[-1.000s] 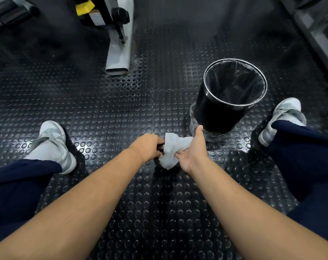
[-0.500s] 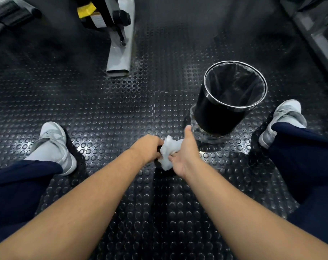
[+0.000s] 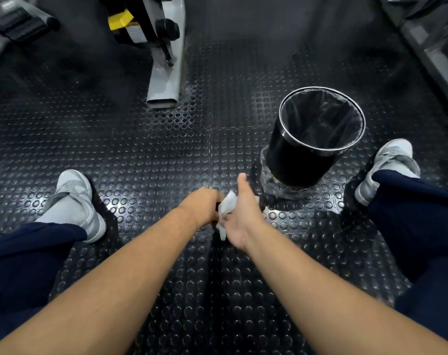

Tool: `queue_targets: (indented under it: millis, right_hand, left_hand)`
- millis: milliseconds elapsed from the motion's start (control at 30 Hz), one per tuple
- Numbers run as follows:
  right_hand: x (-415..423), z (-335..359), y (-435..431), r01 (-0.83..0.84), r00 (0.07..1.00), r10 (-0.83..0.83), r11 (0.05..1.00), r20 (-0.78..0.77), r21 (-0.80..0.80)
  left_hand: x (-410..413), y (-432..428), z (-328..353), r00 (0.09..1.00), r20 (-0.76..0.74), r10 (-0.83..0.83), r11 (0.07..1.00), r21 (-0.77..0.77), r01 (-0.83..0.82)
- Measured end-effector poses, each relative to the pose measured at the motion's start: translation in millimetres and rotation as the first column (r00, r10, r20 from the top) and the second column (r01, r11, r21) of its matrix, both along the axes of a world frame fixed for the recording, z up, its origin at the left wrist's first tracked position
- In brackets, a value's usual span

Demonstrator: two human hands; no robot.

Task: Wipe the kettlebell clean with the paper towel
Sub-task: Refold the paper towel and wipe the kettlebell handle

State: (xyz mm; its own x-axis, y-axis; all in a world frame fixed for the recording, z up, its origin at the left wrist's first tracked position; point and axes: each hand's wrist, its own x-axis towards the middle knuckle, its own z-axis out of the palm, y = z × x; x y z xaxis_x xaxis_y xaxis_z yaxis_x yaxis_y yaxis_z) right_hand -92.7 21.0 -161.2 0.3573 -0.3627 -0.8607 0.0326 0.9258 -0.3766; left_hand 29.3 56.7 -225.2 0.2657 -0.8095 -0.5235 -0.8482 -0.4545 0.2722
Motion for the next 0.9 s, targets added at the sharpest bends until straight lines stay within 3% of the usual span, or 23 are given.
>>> queue_targets:
  millis: [100, 267, 467, 733, 900]
  right_hand:
    - [3, -3, -3, -0.005, 0.999, 0.005, 1.000, 0.050, -0.004]
    - [-20, -3, -29, 0.061, 0.998, -0.061, 0.998, -0.023, 0.006]
    - [2, 2, -2, -0.074, 0.997, 0.073, 0.997, -0.036, -0.018]
    - [-27, 21, -30, 0.086, 0.996, -0.085, 0.996, -0.022, 0.013]
    - [-17, 8, -15, 0.037, 0.999, -0.037, 0.999, -0.008, 0.022]
  left_hand:
    - [0, 0, 0, 1.000, 0.016, -0.014, 1.000, 0.004, 0.014]
    - [2, 1, -1, 0.999, -0.040, -0.023, 1.000, -0.005, 0.023]
    - [1, 0, -5, 1.000, 0.011, 0.005, 1.000, 0.004, -0.005]
    - [2, 3, -2, 0.999, -0.043, -0.027, 0.999, -0.029, 0.026]
    - [2, 2, -3, 1.000, -0.024, -0.019, 0.999, -0.027, 0.019]
